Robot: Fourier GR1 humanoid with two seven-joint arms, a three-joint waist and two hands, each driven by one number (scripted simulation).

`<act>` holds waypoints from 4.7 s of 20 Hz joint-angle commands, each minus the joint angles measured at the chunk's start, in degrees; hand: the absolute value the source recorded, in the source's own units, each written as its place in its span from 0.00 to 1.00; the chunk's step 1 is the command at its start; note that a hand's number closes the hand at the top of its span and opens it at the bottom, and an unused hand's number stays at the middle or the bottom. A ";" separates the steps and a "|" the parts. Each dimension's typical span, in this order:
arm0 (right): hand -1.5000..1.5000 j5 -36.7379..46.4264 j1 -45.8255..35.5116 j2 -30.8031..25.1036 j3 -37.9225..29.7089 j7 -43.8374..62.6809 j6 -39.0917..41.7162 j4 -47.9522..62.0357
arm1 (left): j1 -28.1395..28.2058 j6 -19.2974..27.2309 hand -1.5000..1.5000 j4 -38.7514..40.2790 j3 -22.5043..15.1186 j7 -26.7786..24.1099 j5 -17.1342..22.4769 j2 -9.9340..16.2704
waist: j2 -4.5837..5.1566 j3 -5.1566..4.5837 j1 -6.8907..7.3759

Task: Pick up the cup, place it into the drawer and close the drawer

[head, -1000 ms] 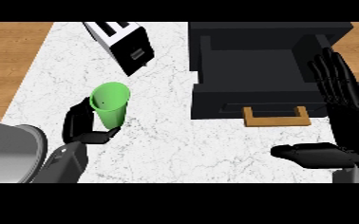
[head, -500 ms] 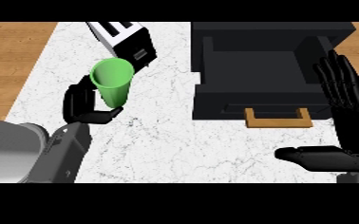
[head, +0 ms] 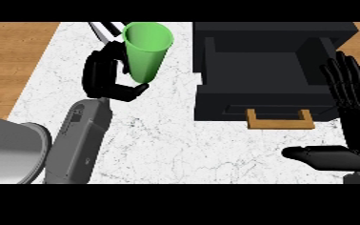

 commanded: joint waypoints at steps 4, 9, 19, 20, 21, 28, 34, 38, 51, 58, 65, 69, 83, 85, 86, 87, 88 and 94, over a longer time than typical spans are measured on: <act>0.00 -0.84 0.78 -0.17 -1.08 -3.44 1.70 3.05 | -8.51 9.07 1.00 -9.00 -6.75 14.52 -0.80 -2.99 | 0.16 0.00 -0.50; 0.00 1.45 4.02 1.74 0.78 -4.45 0.74 0.38 | -15.90 16.60 1.00 -8.88 -10.29 21.41 -2.61 -3.04 | 0.21 -0.02 -0.99; 0.00 -0.85 -3.22 -0.59 -0.40 0.92 1.39 1.51 | -31.51 24.03 1.00 11.62 -14.76 21.78 6.70 -3.06 | 0.67 -0.04 -2.28; 0.00 0.68 -1.14 0.60 -0.51 -2.98 0.88 4.02 | -32.49 22.85 1.00 12.72 -11.59 21.16 3.97 -3.06 | 0.62 -0.03 -1.63; 0.00 -0.59 1.12 0.04 0.02 -2.17 2.67 0.46 | -33.45 26.20 1.00 14.58 -15.64 20.61 8.53 -3.06 | 0.67 -0.03 -2.81; 0.00 -0.44 -0.06 0.70 -0.76 -3.72 1.82 1.95 | -38.30 26.34 1.00 24.64 -18.67 18.85 12.07 -3.06 | 0.79 -0.01 -2.60; 0.00 -0.87 -1.35 -1.31 -1.68 -3.23 3.39 3.03 | -35.47 29.14 1.00 26.28 -29.40 15.93 18.80 -3.06 | 0.91 0.00 -3.78; 0.00 0.11 0.30 0.24 0.24 -2.69 2.82 0.64 | -37.89 33.34 1.00 29.18 -34.71 19.08 18.87 -3.06 | 1.04 0.01 -4.55; 0.00 -1.92 -3.61 -1.27 -1.19 -2.71 4.31 3.75 | -37.42 40.41 0.00 28.49 -49.70 25.42 22.13 -3.06 | 1.49 0.03 -5.87; 0.00 -14.53 -5.00 -1.24 -2.23 2.57 9.58 0.71 | -38.63 40.72 0.00 25.86 -46.33 17.68 26.11 -3.06 | 1.09 -0.05 -5.06; 1.00 -8.98 -1.18 -5.47 -0.44 0.77 13.50 -1.18 | -38.68 43.22 0.00 20.24 -44.39 18.08 28.88 -3.06 | 0.39 -0.05 -1.94; 1.00 -6.98 -2.26 -9.01 0.33 4.26 15.09 -4.70 | -37.40 39.20 0.00 20.09 -40.61 17.31 28.96 0.10 | 0.34 -0.10 -0.92; 1.00 19.81 1.57 -5.09 10.29 0.51 7.44 -2.69 | -21.19 39.84 0.00 -4.60 -37.09 26.48 27.56 13.32 | 0.00 -0.06 0.82; 1.00 23.97 -2.49 -4.52 12.51 0.66 5.64 0.71 | -20.38 37.78 0.00 -6.57 -35.70 27.82 27.83 16.36 | 0.11 -0.06 0.96; 1.00 26.56 -2.57 -3.27 15.15 1.74 4.54 0.52 | -18.91 38.00 0.00 -8.94 -35.35 29.18 28.34 17.16 | 0.03 -0.07 1.13; 1.00 27.20 -3.66 -5.78 11.76 -4.14 4.23 6.80 | -16.43 39.27 0.00 -10.75 -36.18 28.58 27.54 17.17 | 0.10 -0.03 1.53; 1.00 29.73 -2.13 -7.48 12.94 -5.15 4.46 5.32 | -13.91 37.07 0.00 -11.54 -35.70 27.06 28.08 18.27 | 0.09 -0.05 1.38; 1.00 45.76 -9.39 -6.90 22.65 -3.10 -0.41 17.25 | -7.74 32.69 0.00 -15.74 -33.11 26.36 29.23 23.39 | 0.33 -0.08 2.08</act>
